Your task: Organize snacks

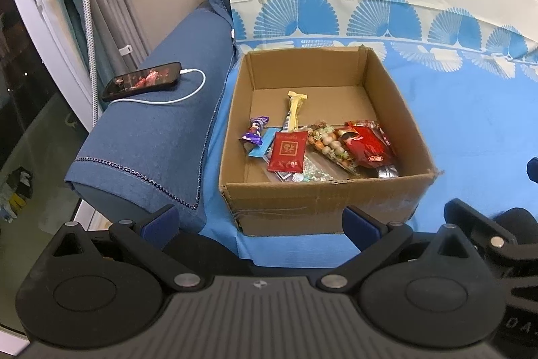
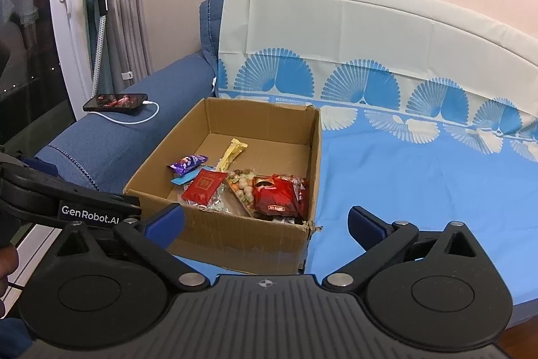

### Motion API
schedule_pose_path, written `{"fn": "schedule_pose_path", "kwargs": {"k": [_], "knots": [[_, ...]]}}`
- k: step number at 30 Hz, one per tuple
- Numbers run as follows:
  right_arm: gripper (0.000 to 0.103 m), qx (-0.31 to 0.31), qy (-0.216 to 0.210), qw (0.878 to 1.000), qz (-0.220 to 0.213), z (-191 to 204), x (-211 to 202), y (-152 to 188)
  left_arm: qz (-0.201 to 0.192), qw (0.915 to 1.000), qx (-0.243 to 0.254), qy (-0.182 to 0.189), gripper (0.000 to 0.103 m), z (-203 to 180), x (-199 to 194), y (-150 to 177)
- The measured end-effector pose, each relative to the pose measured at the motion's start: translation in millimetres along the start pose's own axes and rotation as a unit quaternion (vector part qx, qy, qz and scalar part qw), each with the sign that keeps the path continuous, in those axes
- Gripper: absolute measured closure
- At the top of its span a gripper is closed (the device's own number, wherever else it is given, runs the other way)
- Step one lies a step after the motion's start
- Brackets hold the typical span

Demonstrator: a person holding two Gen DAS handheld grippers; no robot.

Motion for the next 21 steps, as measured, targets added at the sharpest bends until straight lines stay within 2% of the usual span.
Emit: {"fn": "schedule_pose_path", "kwargs": {"k": [21], "knots": [[0.000,0.004,0.008,1.000,0.006,-1.8,5.3,0.7,0.007,1.0000,-0.001,0.007,0.000,0.3,5.0,0.1]]}}
Point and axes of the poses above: each gripper's, at about its wrist camera, not at the fingertips, and x roughly the way its jaws point, z to its left, y to its underside, the point moved 2 cm from there along x, roughly the way its jaws point, and after that the axes turned 6 degrees about -y, right-handed, at the moved point
